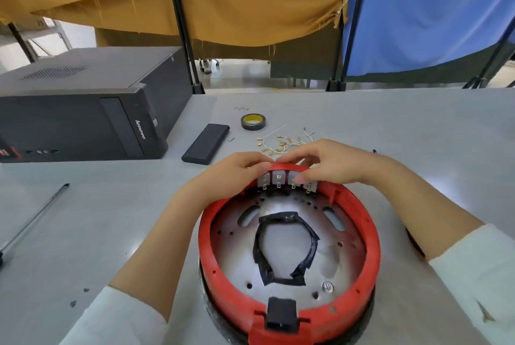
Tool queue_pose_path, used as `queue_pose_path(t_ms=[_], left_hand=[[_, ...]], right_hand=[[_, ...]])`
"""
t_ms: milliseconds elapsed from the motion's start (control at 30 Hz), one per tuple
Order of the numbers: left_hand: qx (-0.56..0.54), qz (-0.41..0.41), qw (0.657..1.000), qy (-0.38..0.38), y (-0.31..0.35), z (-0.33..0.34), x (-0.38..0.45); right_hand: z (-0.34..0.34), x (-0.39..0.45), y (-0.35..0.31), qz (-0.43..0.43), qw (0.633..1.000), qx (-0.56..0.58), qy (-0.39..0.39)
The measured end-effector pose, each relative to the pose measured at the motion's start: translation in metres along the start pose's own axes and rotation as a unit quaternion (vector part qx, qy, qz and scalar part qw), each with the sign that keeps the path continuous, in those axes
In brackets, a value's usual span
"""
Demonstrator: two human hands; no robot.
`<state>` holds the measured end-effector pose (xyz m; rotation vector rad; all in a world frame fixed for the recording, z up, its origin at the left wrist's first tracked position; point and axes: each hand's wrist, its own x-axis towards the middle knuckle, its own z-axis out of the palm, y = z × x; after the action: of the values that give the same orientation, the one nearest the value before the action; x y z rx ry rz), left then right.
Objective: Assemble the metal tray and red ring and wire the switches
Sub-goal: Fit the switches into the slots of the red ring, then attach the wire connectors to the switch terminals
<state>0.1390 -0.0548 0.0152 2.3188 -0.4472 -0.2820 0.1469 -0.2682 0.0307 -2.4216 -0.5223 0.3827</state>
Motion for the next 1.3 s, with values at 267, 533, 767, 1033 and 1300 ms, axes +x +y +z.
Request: queue_pose_path(t_ms=[267, 533, 767, 1033, 1300], left_hand=[[-0.093, 0.009, 0.995, -0.021, -0.018, 0.002, 0.004], [-0.113, 0.001, 0.993, -0.032, -0.017, 0.002, 0.004], [-0.117, -0.009, 0.993, -0.022, -0.022, -0.024, 0.027], [0.038, 0.078, 0.996, 0.006, -0.076, 0.008, 0.066], [0.174, 0.072, 0.981, 0.036, -0.085, 0.006, 0.083]], right_hand=[[-0.001, 0.052, 0.058, 0.118, 0.966, 0.090, 0.213], [0.009, 0.062, 0.075, 0.146, 0.965, -0.062, 0.209], [-0.005, 0.046, 0.066, 0.146, 0.983, -0.043, 0.101], [0.006, 0.057, 0.077, 0.144, 0.970, -0.066, 0.185], [0.003, 0.058, 0.077, 0.112, 0.966, -0.107, 0.208]])
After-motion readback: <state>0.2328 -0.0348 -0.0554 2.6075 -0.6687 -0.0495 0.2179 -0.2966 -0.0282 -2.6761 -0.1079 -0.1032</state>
